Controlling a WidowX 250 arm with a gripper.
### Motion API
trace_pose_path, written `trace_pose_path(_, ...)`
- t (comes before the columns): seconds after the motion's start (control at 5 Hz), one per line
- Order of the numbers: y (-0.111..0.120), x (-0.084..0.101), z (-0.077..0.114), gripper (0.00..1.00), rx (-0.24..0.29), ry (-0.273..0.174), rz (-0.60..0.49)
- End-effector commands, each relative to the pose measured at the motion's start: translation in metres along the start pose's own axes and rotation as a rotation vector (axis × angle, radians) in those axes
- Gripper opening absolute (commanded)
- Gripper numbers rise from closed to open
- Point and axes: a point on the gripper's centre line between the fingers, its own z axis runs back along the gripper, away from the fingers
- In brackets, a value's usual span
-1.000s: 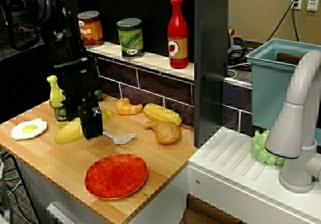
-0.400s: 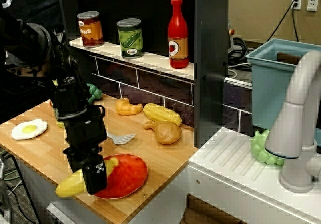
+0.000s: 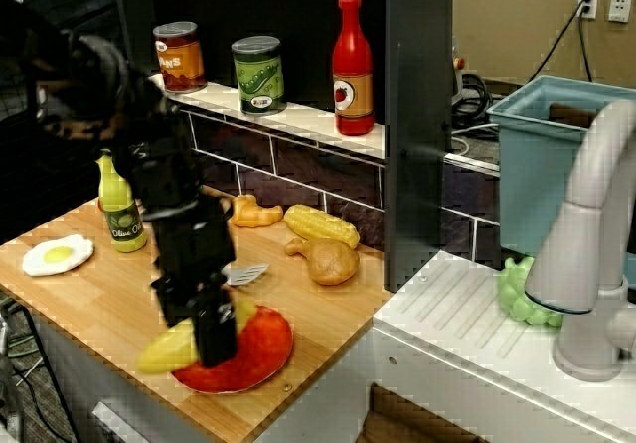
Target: Put banana on plate
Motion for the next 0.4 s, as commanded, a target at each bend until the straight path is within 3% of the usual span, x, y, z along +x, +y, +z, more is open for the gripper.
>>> trace_pose_path(0.0, 0.015, 0.018, 0.013, 0.00, 0.027, -0.028, 0.023)
trace_pose_path(0.2, 0.028, 0.009, -0.001, 0.00, 0.047, -0.005, 0.019)
